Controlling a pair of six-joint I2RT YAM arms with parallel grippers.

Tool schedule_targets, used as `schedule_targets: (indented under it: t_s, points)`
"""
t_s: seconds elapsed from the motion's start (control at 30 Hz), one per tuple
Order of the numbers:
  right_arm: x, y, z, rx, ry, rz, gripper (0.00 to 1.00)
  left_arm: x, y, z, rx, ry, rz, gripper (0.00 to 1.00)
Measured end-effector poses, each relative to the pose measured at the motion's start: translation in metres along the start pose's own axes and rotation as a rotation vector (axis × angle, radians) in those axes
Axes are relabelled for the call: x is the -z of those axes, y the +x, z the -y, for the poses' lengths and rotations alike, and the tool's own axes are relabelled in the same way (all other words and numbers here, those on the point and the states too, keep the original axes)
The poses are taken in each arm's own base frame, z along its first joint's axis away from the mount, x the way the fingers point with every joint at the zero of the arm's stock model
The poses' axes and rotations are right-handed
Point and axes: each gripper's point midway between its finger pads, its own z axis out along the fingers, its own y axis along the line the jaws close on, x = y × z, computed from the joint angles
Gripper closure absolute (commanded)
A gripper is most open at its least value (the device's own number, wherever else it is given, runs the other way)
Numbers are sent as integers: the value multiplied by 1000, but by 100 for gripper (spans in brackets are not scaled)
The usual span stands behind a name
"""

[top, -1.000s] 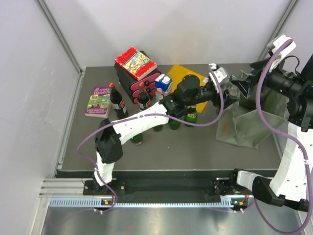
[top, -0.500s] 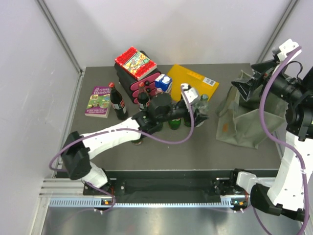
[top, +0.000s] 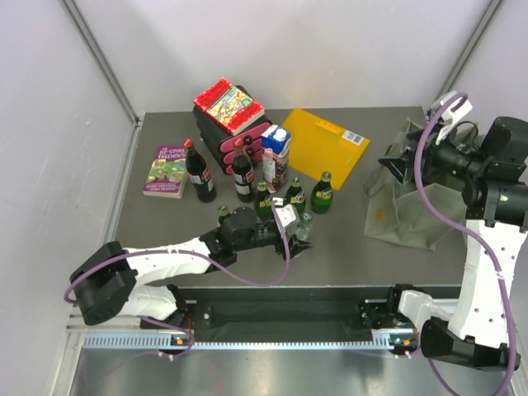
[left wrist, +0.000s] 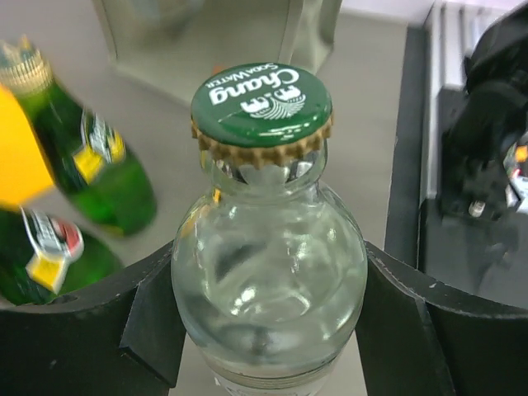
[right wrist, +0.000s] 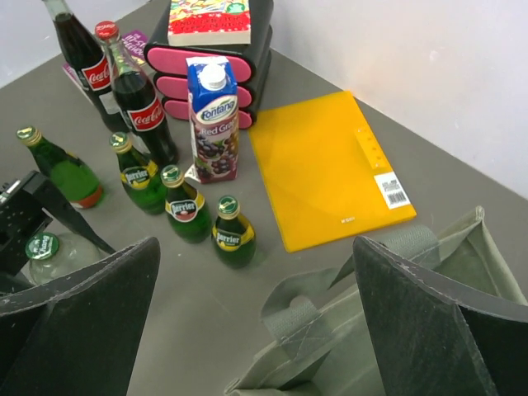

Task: Take the beverage out of the canvas bag
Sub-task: Place the drink at the center of the board.

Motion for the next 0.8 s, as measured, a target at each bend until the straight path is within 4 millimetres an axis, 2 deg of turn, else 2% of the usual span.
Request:
schedule_targets:
  t_s: [0.07, 0.2, 0.33, 0.53, 0.8]
  points:
    - [0, 2, -2, 19, -10, 0, 0, 3, 12, -1, 5, -12, -17, 100]
    - [1, 9, -9, 55, -44, -4, 0, 5, 17, -3, -4, -29, 6, 100]
    - [2, 21, -17, 68, -83, -21, 0, -1, 21, -7, -22, -40, 40, 100]
    - [1, 42, -23, 51, -113, -66, 0, -9, 51, -15, -33, -69, 9, 100]
    - [2, 53, -27, 45, -125, -92, 0, -22, 74, -23, -35, -88, -1, 100]
